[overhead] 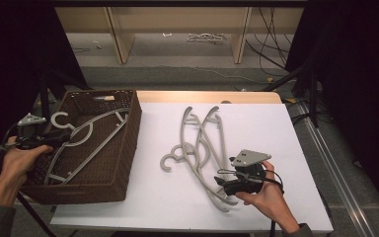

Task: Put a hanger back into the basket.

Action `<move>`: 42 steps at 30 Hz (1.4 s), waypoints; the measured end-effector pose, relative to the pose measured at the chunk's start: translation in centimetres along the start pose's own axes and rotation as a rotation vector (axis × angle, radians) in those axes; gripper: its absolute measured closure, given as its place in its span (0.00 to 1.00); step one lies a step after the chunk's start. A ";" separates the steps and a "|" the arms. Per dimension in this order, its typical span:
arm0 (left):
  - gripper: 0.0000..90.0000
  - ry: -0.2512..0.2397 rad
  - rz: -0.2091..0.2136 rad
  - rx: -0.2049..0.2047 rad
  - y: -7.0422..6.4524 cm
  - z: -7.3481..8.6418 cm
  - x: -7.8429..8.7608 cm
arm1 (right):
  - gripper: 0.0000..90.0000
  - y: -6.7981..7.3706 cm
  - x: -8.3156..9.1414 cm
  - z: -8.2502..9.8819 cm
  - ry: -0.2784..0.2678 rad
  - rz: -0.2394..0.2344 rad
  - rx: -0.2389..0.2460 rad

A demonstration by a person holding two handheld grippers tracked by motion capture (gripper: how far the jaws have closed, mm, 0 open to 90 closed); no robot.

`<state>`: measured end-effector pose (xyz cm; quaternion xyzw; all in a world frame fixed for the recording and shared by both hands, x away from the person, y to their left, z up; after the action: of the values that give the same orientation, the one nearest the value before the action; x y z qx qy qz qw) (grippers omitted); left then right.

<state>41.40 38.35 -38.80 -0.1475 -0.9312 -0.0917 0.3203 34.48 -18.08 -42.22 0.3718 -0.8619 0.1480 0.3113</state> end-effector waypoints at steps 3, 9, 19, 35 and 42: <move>0.47 -0.061 0.028 0.027 -2.1 -1.1 1.1 | 0.24 0.1 0.0 0.0 0.003 -0.005 -0.005; 0.33 -0.162 0.183 0.055 -6.7 -2.2 2.8 | 0.20 0.2 0.0 -0.3 -0.047 0.009 -0.006; 0.18 -0.291 0.326 -0.032 -14.4 -2.8 4.8 | 0.18 0.4 0.3 -0.8 -0.133 0.014 -0.031; 0.18 -0.375 0.462 -0.142 -23.6 0.1 3.1 | 0.19 1.0 -0.4 -0.5 -0.125 -0.007 -0.016; 0.18 -0.439 0.459 -0.144 -24.6 2.0 2.0 | 0.19 1.2 -0.6 -0.5 -0.130 0.000 -0.013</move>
<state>30.56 16.23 -41.02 -0.3920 -0.9117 -0.0489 0.1132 34.11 -16.68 -42.20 0.3785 -0.8813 0.1179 0.2570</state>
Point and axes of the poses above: each handheld gripper's, and its own axes: x roughly backward along the jaws, z roughly out of its underside, y roughly to its left, the point moved 2 cm from there along -x, roughly forward along the jaws, and after that the axes turned 4 degrees about -x, right-handed, at the moved point
